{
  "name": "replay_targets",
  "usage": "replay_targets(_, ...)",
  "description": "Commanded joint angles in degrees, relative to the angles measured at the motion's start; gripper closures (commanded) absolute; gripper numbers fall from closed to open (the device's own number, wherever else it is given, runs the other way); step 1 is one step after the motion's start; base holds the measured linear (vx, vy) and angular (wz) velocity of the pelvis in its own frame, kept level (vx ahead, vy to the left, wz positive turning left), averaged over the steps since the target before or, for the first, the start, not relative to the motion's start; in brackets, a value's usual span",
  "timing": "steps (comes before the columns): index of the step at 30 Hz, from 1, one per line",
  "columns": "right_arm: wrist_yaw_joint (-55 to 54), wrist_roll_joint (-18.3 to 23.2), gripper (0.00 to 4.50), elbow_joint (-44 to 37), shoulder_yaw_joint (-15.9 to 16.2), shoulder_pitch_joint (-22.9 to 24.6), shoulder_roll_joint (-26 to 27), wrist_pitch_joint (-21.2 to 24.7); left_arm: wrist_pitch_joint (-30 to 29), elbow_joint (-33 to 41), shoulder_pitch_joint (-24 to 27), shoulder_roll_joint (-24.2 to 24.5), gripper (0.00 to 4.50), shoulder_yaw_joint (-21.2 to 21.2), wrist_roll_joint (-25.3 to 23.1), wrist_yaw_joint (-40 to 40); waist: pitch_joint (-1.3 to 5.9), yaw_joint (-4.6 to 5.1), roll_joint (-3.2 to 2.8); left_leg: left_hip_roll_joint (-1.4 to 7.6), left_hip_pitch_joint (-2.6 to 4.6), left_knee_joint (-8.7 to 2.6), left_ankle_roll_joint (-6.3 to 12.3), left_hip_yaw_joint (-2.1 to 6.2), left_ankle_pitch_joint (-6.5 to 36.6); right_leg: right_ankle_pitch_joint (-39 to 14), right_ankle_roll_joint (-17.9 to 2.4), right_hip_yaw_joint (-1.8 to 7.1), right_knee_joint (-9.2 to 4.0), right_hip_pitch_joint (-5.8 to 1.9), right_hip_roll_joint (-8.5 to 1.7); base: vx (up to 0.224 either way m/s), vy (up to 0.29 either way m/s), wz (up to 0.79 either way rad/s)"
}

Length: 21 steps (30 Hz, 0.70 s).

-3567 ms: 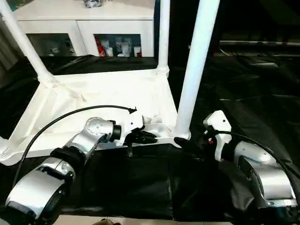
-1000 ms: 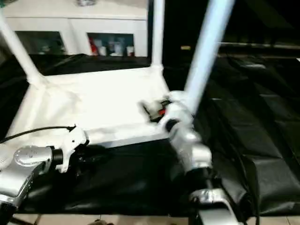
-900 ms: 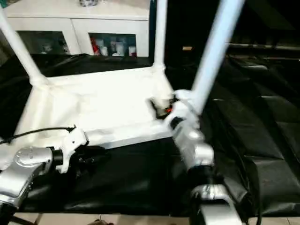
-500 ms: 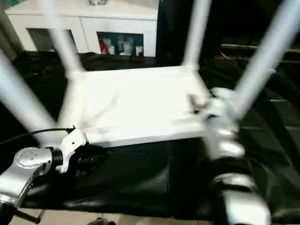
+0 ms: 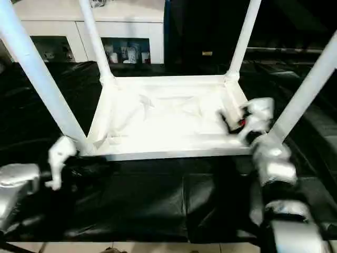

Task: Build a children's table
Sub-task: Rotate table base

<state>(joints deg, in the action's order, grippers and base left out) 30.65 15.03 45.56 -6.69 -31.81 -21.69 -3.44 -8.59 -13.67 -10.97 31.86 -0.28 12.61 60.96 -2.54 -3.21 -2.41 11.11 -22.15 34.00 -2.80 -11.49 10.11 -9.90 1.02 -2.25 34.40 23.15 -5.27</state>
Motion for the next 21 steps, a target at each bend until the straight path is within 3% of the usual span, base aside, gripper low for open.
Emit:
replay_targets(1,1.49,-0.94,0.46,-2.49,1.31,0.68,0.49,-1.25,1.54,-0.41,0.52,1.15,2.93,2.22,1.47,0.74,3.6,-0.04,-0.38,1.62,1.54,-4.17,0.46,0.66,18.13,-14.29,-14.41,1.06,-3.7,-1.86,-1.73,0.0,0.0,0.0)
replay_targets(7,1.36,-1.82,0.46,-15.03,4.37,9.38,3.12,-0.81,-1.53,-1.55,3.12,5.89,2.48,8.19,6.58,4.69,3.3,-0.09,-0.73,1.67,1.74,-4.75,-0.37,0.83,19.87,-16.38,-12.75,1.26,-3.85,-1.49,-1.57,0.0,0.0,0.0)
replay_targets(8,-0.8,-1.88,0.46,-18.57,3.87,11.86,3.78,-1.17,-1.19,-2.77,3.16,6.3,2.41,9.85,7.43,4.61,3.17,-0.05,-0.73,1.68,1.89,-4.83,-0.79,0.85,20.92,-17.34,-12.54,1.37,-4.06,-1.31,-1.6,0.0,0.0,0.0)
replay_targets(9,-1.39,-1.87,0.46,-19.62,3.68,12.57,3.96,-1.19,-1.0,-3.07,3.16,6.36,2.34,10.26,7.66,4.58,3.08,-0.06,-0.14,1.62,1.89,-4.86,-0.77,0.76,21.32,-18.02,-12.13,1.45,-4.26,-1.24,-1.58,0.0,0.0,0.0)
replay_targets(12,-3.09,-1.44,0.46,-23.2,2.82,14.97,4.51,-0.4,-0.49,-3.72,2.97,6.34,1.97,11.56,8.57,4.31,3.08,0.04,-0.54,1.66,2.03,-5.07,-1.31,1.09,22.68,-20.47,-11.43,1.51,-4.4,-1.13,-1.9,0.0,0.0,0.0)
replay_targets(13,-4.4,-0.56,0.46,-28.27,1.53,18.72,4.67,0.98,-0.47,-3.78,2.58,6.14,1.97,12.72,9.59,3.87,2.92,-0.35,-0.22,1.77,2.15,-5.19,-1.33,1.1,23.17,-21.4,-10.29,1.8,-4.6,-0.98,-1.98,0.0,0.0,0.0)
replay_targets(15,-4.92,0.81,0.46,-35.78,-0.62,25.21,4.35,3.05,-0.9,-3.68,2.05,5.94,1.85,13.88,11.11,3.39,2.87,-0.66,-0.58,1.85,2.18,-5.36,-1.39,1.18,23.5,-20.76,-9.54,1.92,-4.63,-0.93,-1.84,0.0,0.0,0.0)
replay_targets(17,-4.62,1.95,0.46,-38.52,-1.87,28.6,3.63,4.03,-0.99,-3.87,1.57,5.7,1.75,14.17,11.89,3.15,2.86,-0.63,-0.23,1.72,2.01,-5.52,-1.73,1.31,24.88,-21.39,-9.46,1.77,-4.74,-1.08,-1.96,0.0,0.0,0.0)
replay_targets(21,-5.18,1.46,0.46,-39.2,-2.71,31.12,2.65,4.52,-1.67,-4.02,0.36,4.43,1.4,15.21,13.44,2.86,2.72,-0.05,-0.2,1.56,1.92,-5.44,-1.89,1.36,25.63,-23.26,-9.16,1.76,-5.05,-1.03,-2.14,0.0,0.0,0.0)
